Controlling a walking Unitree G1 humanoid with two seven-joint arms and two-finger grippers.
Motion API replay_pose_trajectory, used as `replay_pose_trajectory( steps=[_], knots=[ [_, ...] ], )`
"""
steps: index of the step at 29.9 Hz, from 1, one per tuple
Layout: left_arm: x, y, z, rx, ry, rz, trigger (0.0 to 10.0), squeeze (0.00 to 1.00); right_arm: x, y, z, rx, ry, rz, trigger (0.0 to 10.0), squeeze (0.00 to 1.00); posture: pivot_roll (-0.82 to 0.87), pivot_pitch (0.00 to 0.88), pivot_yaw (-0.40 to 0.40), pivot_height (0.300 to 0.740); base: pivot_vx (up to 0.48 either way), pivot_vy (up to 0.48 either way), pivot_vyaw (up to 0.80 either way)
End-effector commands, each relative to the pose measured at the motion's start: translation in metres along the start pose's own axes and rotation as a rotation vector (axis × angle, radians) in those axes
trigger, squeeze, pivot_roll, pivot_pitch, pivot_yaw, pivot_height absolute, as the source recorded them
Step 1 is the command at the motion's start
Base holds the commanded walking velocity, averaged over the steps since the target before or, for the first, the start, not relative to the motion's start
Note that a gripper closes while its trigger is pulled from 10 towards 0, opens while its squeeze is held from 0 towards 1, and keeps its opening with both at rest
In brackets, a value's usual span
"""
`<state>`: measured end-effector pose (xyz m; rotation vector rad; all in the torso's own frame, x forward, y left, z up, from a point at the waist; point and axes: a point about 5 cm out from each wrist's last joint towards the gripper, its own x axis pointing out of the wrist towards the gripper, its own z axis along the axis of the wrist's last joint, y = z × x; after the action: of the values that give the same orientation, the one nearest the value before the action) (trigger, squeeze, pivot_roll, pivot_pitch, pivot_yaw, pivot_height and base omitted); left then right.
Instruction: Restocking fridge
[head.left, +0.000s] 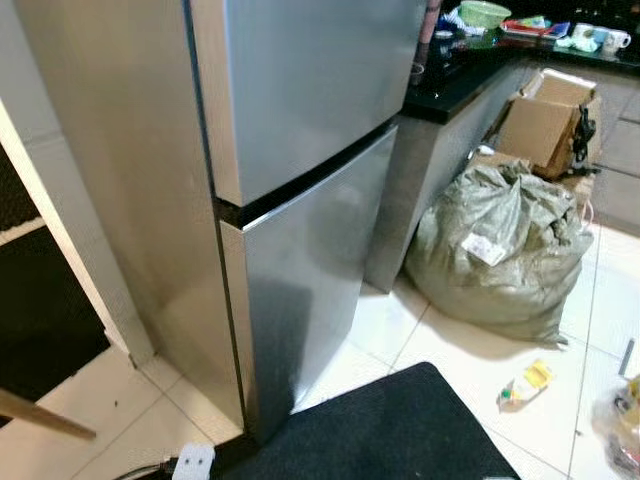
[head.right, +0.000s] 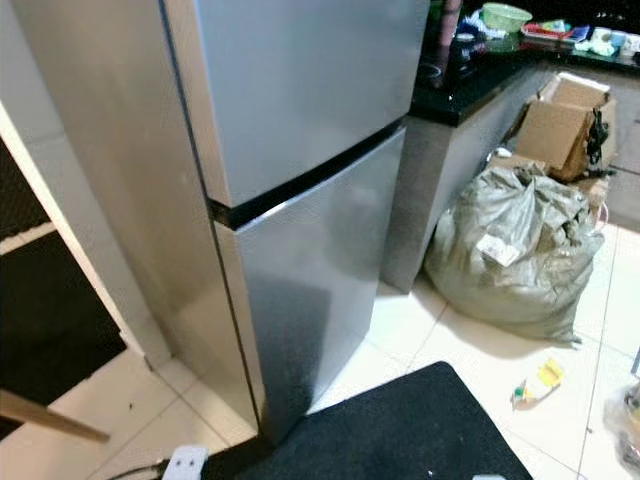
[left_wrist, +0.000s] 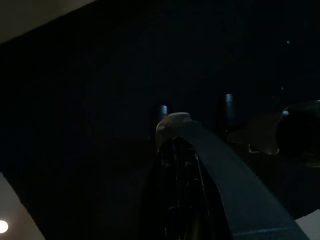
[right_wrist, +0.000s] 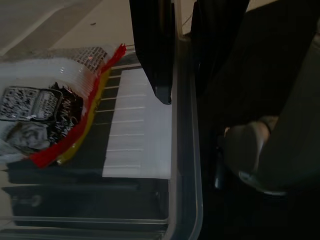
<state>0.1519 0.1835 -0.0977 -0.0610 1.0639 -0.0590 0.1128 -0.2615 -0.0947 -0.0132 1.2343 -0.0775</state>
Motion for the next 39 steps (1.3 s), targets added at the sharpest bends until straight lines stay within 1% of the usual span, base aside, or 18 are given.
replay_pose_trajectory(
  steps=[1,7,13,15,19,22,23,25,26,27,29,31,34,35,36,37,38,39],
  knots=[
    [-0.001,0.002,-0.002,-0.015,0.001,0.014,10.0,0.00,0.000,0.001,0.002,0.000,-0.008,0.001,10.0,0.00,-0.02,0.000,-0.026,0.740,0.000,0.000,0.00],
    [-0.001,0.002,-0.001,-0.020,-0.012,0.013,10.0,0.00,0.001,0.002,0.003,-0.001,-0.011,0.004,10.0,0.00,-0.02,0.000,-0.026,0.740,0.000,0.000,0.00],
    [-0.001,0.002,0.000,-0.028,-0.023,0.012,10.0,0.00,0.001,0.002,0.005,-0.001,-0.014,0.006,10.0,0.00,-0.02,0.000,-0.026,0.740,0.000,-0.466,0.00],
    [-0.001,0.003,0.000,-0.067,-0.041,0.032,10.0,0.00,0.001,0.002,0.005,-0.001,-0.014,0.008,10.0,0.00,-0.02,0.000,-0.025,0.740,0.000,0.000,0.00],
    [-0.001,0.004,0.001,-0.111,-0.069,0.063,10.0,0.00,0.001,0.002,0.005,-0.001,-0.013,0.010,10.0,0.00,-0.02,0.000,-0.025,0.740,0.000,0.000,0.00],
    [-0.002,0.018,0.028,-0.150,-0.170,0.069,10.0,0.00,0.001,0.002,0.005,-0.002,-0.013,0.010,10.0,0.00,-0.02,0.000,-0.023,0.740,0.000,0.000,0.00],
    [-0.002,0.018,0.028,-0.150,-0.170,0.069,10.0,0.00,0.001,0.002,0.005,-0.002,-0.013,0.010,10.0,0.00,-0.02,0.000,-0.023,0.740,0.000,0.000,0.00],
    [-0.005,0.029,0.044,-0.184,-0.251,0.088,10.0,0.00,0.001,0.002,0.005,-0.002,-0.013,0.010,10.0,0.00,-0.03,0.000,-0.025,0.740,0.000,0.000,0.00],
    [-0.005,0.029,0.044,-0.184,-0.251,0.088,10.0,0.00,0.001,0.002,0.005,-0.002,-0.013,0.010,10.0,0.00,-0.03,0.000,-0.025,0.740,0.000,0.000,0.00],
    [-0.007,0.035,0.054,-0.200,-0.298,0.100,10.0,0.00,0.000,0.002,0.005,-0.003,-0.013,0.009,10.0,0.00,-0.03,0.000,-0.025,0.740,0.000,0.000,0.00],
    [-0.014,0.052,0.076,-0.192,-0.407,0.126,10.0,0.00,0.000,0.001,0.005,-0.003,-0.013,0.008,10.0,0.00,-0.02,0.000,-0.027,0.740,0.000,0.000,0.00],
    [-0.021,0.064,0.091,-0.177,-0.471,0.143,10.0,0.00,0.000,0.000,0.005,-0.003,-0.013,0.006,10.0,0.00,-0.03,0.000,-0.026,0.740,0.000,0.000,0.00],
    [-0.033,0.082,0.112,-0.188,-0.572,0.124,10.0,0.00,-0.001,-0.003,0.005,-0.006,-0.013,0.002,10.0,0.00,-0.03,0.000,-0.030,0.740,0.000,0.000,0.00],
    [-0.033,0.082,0.112,-0.188,-0.572,0.124,10.0,0.00,-0.001,-0.003,0.005,-0.006,-0.013,0.002,10.0,0.00,-0.03,0.000,-0.030,0.740,0.000,0.000,0.00],
    [-0.040,0.092,0.122,-0.205,-0.626,0.104,10.0,0.01,-0.001,-0.004,0.005,-0.007,-0.014,0.000,10.0,0.00,-0.03,0.000,-0.030,0.740,0.000,0.000,0.00],
    [-0.040,0.092,0.122,-0.205,-0.626,0.104,10.0,0.01,-0.001,-0.004,0.005,-0.007,-0.014,0.000,10.0,0.00,-0.03,0.000,-0.030,0.740,0.000,0.000,0.00],
    [-0.044,0.098,0.128,-0.222,-0.658,0.086,10.0,1.00,-0.001,-0.004,0.005,-0.008,-0.014,0.000,10.0,0.00,-0.03,0.000,-0.032,0.740,0.000,0.000,0.00],
    [-0.044,0.098,0.128,-0.222,-0.658,0.086,10.0,1.00,-0.001,-0.004,0.005,-0.008,-0.014,0.000,10.0,0.00,-0.03,0.000,-0.032,0.740,0.000,0.000,0.00]
  ],
)
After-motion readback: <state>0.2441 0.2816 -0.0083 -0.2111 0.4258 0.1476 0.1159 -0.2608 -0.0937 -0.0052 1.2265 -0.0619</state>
